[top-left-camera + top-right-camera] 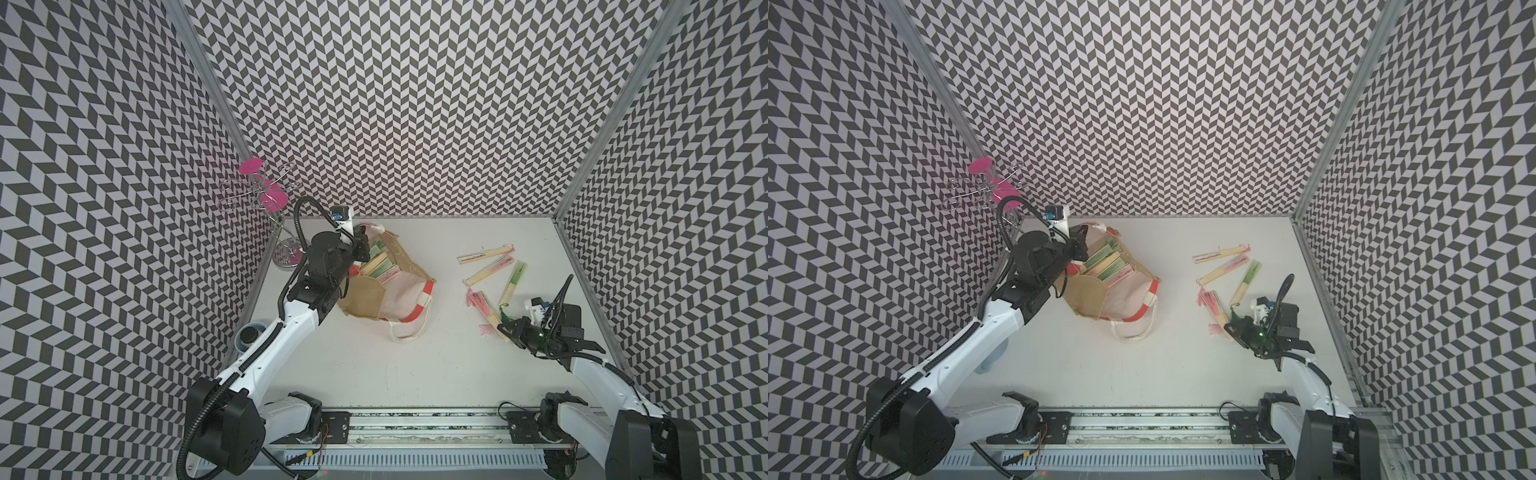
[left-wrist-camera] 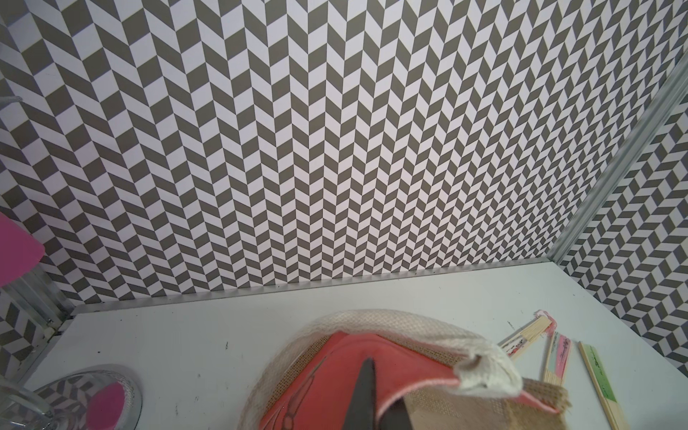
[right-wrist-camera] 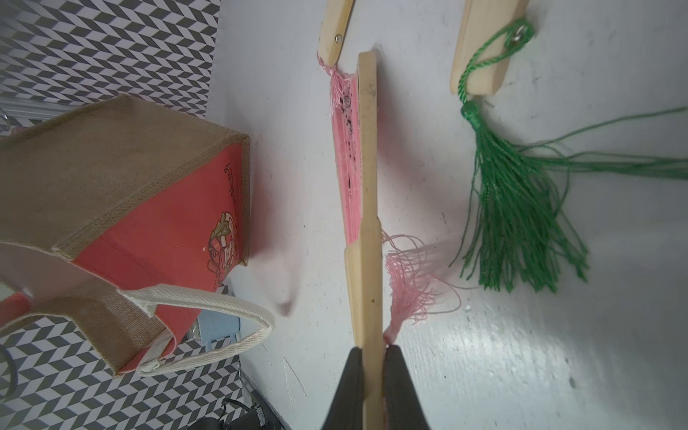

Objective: Take out the folding fans from the tote bags
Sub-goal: Place the folding fan at the center of the board.

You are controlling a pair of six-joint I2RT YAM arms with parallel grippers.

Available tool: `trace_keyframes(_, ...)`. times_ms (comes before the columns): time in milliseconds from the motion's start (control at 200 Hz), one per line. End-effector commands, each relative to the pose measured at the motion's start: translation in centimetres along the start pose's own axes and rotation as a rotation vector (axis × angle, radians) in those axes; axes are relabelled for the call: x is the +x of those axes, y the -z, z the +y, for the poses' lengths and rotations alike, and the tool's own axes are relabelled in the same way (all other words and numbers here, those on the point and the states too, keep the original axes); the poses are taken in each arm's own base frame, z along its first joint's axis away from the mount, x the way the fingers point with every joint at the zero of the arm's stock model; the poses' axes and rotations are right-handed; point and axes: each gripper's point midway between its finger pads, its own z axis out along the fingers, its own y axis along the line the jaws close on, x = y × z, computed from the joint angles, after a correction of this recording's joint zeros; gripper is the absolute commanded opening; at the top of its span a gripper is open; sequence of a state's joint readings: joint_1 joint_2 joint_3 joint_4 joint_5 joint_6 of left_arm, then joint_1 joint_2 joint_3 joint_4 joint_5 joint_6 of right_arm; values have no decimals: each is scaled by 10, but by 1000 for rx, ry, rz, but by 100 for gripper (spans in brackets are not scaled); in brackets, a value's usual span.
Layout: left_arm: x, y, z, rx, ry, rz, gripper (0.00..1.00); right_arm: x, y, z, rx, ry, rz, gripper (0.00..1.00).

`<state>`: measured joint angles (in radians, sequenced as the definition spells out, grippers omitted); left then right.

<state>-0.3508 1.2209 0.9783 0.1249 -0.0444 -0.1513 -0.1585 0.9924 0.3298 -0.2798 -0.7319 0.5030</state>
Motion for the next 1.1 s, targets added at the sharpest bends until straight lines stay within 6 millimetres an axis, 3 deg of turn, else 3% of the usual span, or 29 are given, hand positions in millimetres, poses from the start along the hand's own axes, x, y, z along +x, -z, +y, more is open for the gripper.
trace_keyframes(0, -25, 6, -3, 18, 17, -81, 0, 9, 2, 0, -35, -41, 5, 0)
trace_keyframes(145, -24, 5, -3, 24, 22, -79, 0, 6, 10, 31, -173, -5, 17, 0)
trace_keyframes(396, -27, 8, -4, 25, 18, -87, 0, -32, 36, 42, -141, 32, -101, 0)
trace_keyframes(541, -28, 9, -4, 27, 17, -92, 0, -70, 67, 19, -84, -8, -249, 0)
trace_keyframes(651, -26, 7, -6, 35, 16, -89, 0, -100, 99, -14, 1, -62, -410, 0)
trace_keyframes(766, -25, 7, -6, 40, 17, -87, 0, -116, 120, -43, 18, -139, -538, 0)
trace_keyframes(1092, -21, 2, -9, 58, 35, -83, 0, -104, 89, -93, 18, -288, -485, 0)
